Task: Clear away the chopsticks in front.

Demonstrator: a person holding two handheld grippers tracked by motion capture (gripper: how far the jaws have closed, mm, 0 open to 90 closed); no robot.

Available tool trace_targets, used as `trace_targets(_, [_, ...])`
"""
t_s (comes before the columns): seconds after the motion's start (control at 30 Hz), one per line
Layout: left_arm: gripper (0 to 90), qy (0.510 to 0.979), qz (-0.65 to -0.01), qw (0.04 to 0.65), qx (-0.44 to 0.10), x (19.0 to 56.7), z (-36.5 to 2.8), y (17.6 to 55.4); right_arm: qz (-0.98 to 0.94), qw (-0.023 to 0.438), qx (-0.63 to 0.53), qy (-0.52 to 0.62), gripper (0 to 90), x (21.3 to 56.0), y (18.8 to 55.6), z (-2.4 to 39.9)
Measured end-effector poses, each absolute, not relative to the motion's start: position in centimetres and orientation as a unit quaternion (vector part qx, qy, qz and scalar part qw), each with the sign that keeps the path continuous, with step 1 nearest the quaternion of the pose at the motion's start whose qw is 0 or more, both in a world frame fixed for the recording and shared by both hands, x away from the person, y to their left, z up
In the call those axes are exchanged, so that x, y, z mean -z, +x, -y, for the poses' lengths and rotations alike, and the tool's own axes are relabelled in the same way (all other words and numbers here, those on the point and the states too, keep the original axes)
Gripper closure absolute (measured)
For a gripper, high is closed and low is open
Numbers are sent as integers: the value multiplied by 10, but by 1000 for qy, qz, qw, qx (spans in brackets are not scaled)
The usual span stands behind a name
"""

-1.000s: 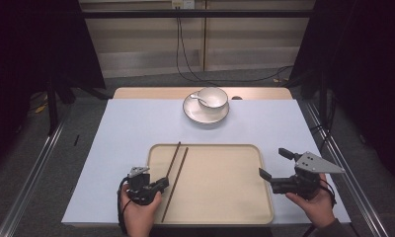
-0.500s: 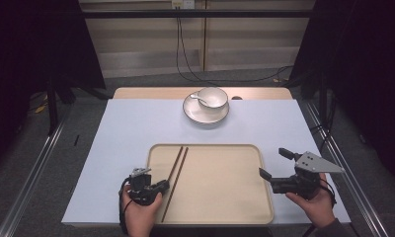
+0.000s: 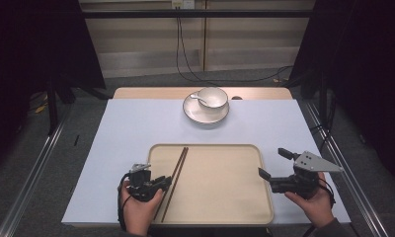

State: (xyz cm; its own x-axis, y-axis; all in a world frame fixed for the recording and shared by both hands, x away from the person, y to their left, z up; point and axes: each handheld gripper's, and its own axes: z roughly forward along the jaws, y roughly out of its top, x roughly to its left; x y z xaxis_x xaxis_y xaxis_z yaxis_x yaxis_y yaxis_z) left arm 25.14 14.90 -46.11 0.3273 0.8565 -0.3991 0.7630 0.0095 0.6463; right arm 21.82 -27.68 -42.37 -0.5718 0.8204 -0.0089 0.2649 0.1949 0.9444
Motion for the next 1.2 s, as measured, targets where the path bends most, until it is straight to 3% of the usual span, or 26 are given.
trace_targets(0.5, [240,694,-525,484,-93,439,-149,274,-723,271,-514,374,56,423,218,275])
trace_targets(0.8, [135,693,-498,510,-110,425,-149,287,-722,271,-514,375,55,423,218,275])
trace_targets(1.2, [119,705,-473,510,-140,403,-157,300,-721,273,-515,375,56,422,219,276])
